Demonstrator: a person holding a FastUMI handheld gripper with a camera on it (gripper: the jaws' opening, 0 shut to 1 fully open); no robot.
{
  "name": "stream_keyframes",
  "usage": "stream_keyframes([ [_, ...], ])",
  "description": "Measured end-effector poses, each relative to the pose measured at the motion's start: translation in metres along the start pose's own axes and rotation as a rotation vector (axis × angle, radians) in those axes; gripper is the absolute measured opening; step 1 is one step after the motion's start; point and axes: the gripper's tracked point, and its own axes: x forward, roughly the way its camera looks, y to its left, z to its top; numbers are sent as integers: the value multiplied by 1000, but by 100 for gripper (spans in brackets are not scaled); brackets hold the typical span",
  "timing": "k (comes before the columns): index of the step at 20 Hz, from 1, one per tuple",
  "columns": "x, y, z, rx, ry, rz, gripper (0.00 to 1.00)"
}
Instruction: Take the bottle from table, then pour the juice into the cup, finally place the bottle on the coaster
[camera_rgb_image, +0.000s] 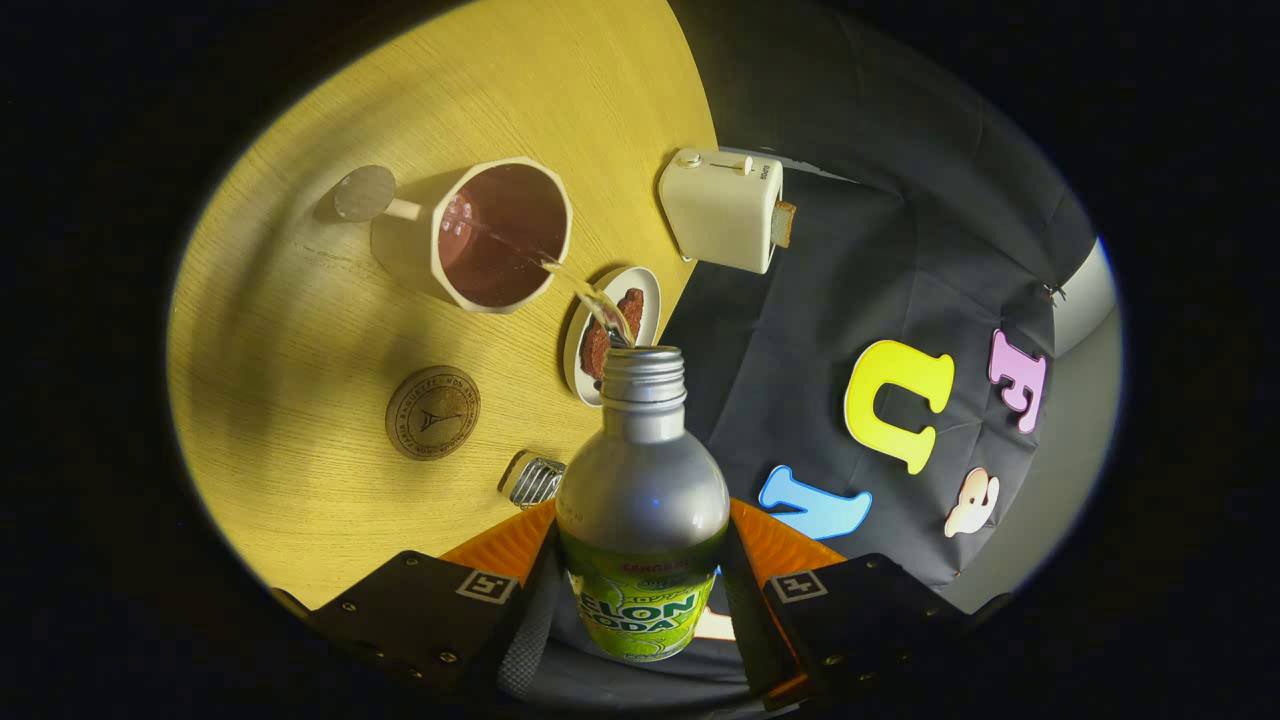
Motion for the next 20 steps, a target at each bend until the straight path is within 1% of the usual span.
stream_keyframes([
  [15, 2, -10, -4, -93, 1, -20, 77],
  [20, 5, -10, -4, -151, -4, -17, 77],
])
